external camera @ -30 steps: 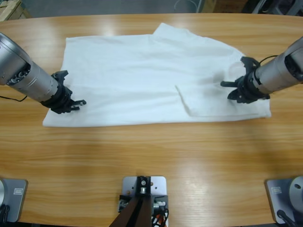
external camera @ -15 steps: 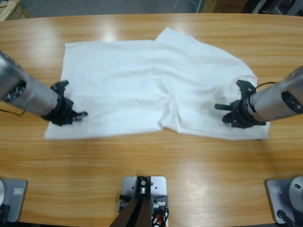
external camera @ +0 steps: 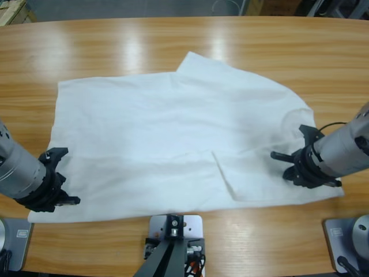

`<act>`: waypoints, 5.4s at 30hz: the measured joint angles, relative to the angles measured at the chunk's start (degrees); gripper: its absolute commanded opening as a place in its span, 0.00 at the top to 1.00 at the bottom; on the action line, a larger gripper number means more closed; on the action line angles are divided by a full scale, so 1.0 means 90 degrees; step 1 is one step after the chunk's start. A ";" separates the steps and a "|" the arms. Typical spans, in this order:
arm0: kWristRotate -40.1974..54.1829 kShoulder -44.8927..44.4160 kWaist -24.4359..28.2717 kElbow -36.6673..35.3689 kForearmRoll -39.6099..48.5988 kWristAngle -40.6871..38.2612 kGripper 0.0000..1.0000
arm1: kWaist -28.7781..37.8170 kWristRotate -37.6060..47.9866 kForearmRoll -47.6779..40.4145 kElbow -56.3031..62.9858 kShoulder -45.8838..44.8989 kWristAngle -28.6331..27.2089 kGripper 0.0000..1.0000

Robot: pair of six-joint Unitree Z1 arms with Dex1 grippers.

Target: Fold clothes

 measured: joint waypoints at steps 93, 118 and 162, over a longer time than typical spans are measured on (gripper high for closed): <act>0.5104 0.1007 0.6109 -0.1502 -0.1451 -0.1497 0.02 | -0.3013 -0.7673 0.4501 -1.1059 0.6417 0.3403 1.00; 0.5899 0.2396 0.6706 -0.3257 -0.1277 -0.2536 0.22 | -0.3013 -0.7638 0.4500 -1.1181 0.6453 0.3343 1.00; 0.6690 0.2483 0.6060 -0.3629 -0.0488 -0.1656 1.00 | -0.3036 -0.7639 0.4500 -1.1181 0.6454 0.3354 1.00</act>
